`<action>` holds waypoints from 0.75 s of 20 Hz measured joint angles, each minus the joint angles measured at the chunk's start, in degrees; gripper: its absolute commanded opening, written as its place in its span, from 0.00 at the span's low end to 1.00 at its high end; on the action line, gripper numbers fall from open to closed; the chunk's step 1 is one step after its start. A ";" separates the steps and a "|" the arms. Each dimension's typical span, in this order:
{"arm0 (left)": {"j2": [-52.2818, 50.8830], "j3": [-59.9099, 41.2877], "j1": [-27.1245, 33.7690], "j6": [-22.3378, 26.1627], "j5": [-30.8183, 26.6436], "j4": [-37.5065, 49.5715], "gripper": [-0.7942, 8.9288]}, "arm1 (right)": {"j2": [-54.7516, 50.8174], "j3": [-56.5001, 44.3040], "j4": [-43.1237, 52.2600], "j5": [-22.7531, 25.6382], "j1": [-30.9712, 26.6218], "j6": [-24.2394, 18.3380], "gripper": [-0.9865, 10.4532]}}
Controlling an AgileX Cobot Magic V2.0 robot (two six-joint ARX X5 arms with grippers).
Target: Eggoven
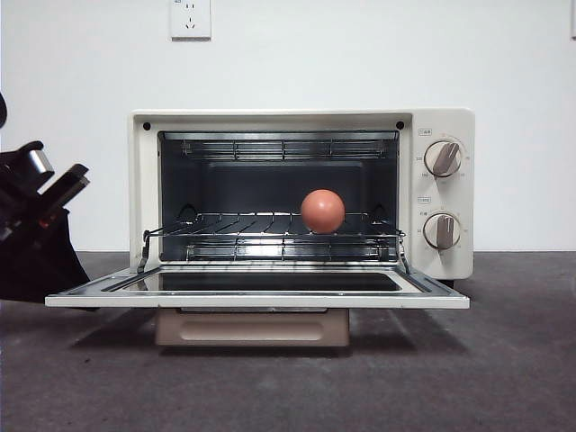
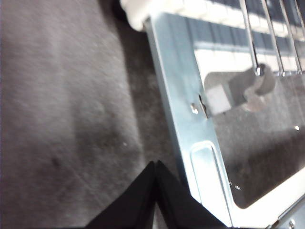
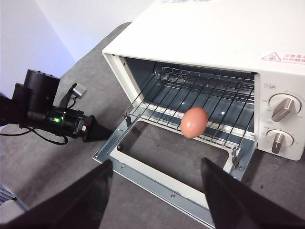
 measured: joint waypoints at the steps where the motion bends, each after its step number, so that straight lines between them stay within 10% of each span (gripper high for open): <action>1: 0.63 0.00 -0.55 -0.02 0.15 0.00 0.09 | 0.00 0.00 0.00 0.00 0.00 0.00 0.35; 15: 2.01 -0.33 1.86 -5.29 10.84 6.34 0.09 | 0.00 0.00 -0.02 1.07 0.00 0.00 0.35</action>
